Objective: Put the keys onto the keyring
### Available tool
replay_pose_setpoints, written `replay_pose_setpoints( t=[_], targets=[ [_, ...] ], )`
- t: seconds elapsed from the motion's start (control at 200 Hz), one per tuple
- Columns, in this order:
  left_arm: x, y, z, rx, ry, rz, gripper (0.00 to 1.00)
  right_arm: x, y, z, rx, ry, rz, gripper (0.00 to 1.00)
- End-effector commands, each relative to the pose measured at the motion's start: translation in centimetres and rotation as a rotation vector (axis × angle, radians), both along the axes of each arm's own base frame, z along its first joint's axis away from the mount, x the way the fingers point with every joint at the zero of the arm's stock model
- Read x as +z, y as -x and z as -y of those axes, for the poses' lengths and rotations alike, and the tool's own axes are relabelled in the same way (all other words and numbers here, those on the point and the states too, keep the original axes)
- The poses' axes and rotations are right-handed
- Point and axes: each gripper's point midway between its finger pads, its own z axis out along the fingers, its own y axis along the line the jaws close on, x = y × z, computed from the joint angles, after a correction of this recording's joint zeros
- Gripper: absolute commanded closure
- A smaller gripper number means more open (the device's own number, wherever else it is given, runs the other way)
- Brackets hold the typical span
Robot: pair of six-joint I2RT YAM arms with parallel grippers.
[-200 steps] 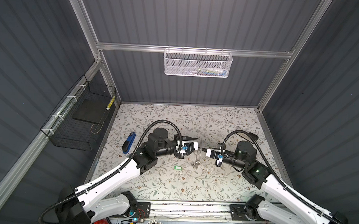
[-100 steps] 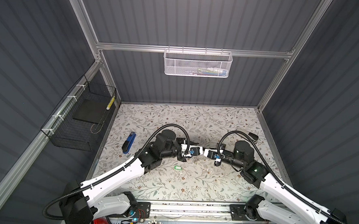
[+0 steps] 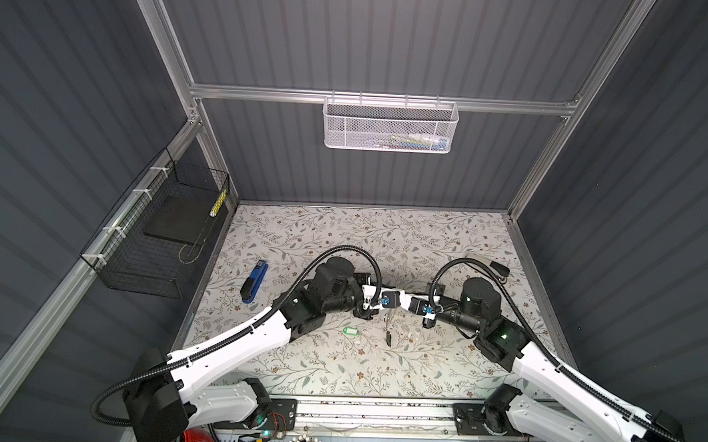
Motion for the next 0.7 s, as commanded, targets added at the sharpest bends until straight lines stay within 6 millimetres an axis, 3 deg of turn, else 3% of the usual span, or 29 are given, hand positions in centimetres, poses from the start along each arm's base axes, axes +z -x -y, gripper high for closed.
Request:
replay_pose_setpoints(
  t=[0.0,0.195,0.335,0.42,0.485,0.695],
  targets=[
    [1.4,-0.2,0.4,0.005,0.02,0.018,0.84,2.2,0.6,-0.5,0.037,-0.054,0.03,1.0],
    [1.4,-0.1,0.6,-0.001,0.027,0.011,1.0,3.1,0.7,-0.6,0.039,-0.091,0.034,1.0],
    [2.1,0.0,0.6,0.009,0.07,-0.017,1.0,3.7,0.8,-0.5,0.037,-0.11,0.035,1.0],
    [3.1,-0.2,0.4,0.033,0.121,-0.032,1.0,4.1,0.8,-0.2,0.02,-0.125,0.039,0.77],
    [4.0,0.0,0.2,0.031,0.175,-0.036,1.0,4.2,0.6,0.2,-0.006,-0.131,0.043,0.69],
    [6.2,0.7,-0.5,-0.012,0.395,-0.091,1.0,6.0,1.0,1.7,-0.034,-0.251,0.037,0.62]
  ],
)
